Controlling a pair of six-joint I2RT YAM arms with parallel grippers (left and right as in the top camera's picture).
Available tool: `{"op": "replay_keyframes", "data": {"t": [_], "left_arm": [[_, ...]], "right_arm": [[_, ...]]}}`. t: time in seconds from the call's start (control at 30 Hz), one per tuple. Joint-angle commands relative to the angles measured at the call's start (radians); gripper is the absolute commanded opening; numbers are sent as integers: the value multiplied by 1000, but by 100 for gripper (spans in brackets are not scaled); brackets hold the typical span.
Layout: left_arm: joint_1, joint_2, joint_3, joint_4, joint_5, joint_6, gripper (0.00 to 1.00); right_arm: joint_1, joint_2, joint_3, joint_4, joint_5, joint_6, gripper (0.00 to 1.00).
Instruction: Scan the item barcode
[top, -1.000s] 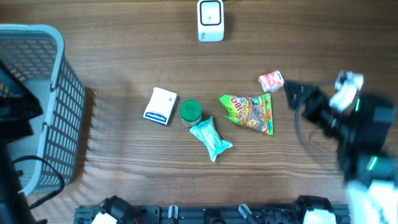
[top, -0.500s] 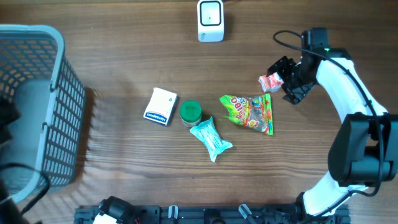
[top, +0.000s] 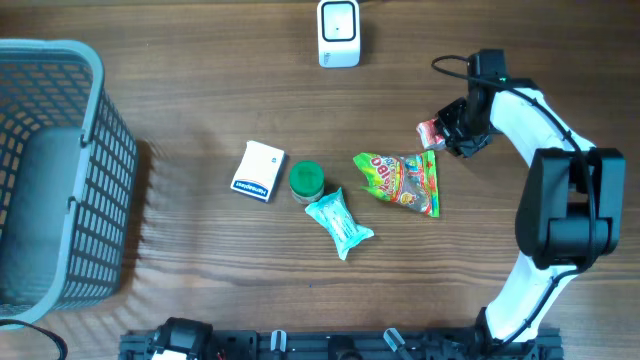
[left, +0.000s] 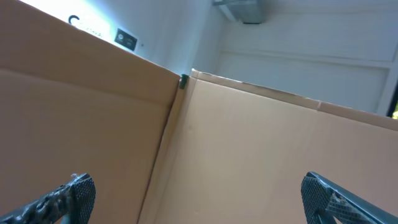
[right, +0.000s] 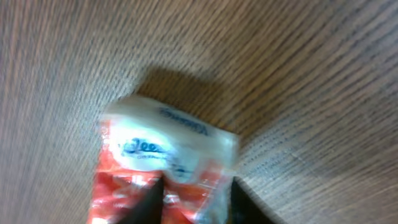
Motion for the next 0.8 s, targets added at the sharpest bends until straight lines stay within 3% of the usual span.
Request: {"op": "replay_keyframes", "data": {"t": [0.0, 0.13, 0.27, 0.33, 0.43, 0.53, 0.63, 0.67, 0.7, 0.77], "left_arm": [[8, -40, -6, -5, 45, -31, 100], [8, -169, -29, -1, 48, -105, 100], [8, -249, -34, 6, 32, -103, 100], [8, -252, -35, -13, -127, -103, 100], [6, -252, -36, -8, -534, -104, 100], [5, -252, -36, -23, -537, -104, 100], [5, -252, -36, -262, -328, -104, 100], [5, -252, -36, -399, -193, -104, 100], [5, -252, -36, -485, -77, -108, 100], [5, -253, -36, -528, -5, -160, 100]], "right_arm": [[-109, 2, 30, -117, 26, -67, 4], [-345, -120, 205, -377, 141, -164, 4], [-523, -211, 263, -385, 367, -269, 4], [-615, -216, 262, -346, 489, -287, 4], [-762, -141, 248, -197, 490, -262, 5], [-808, -67, 248, -84, 489, -261, 4], [-808, 11, 248, -2, 454, -263, 8], [-808, 37, 248, 10, 422, -264, 34], [-808, 52, 248, 19, 379, -269, 100], [-809, 41, 278, 15, 274, -335, 100]]}}
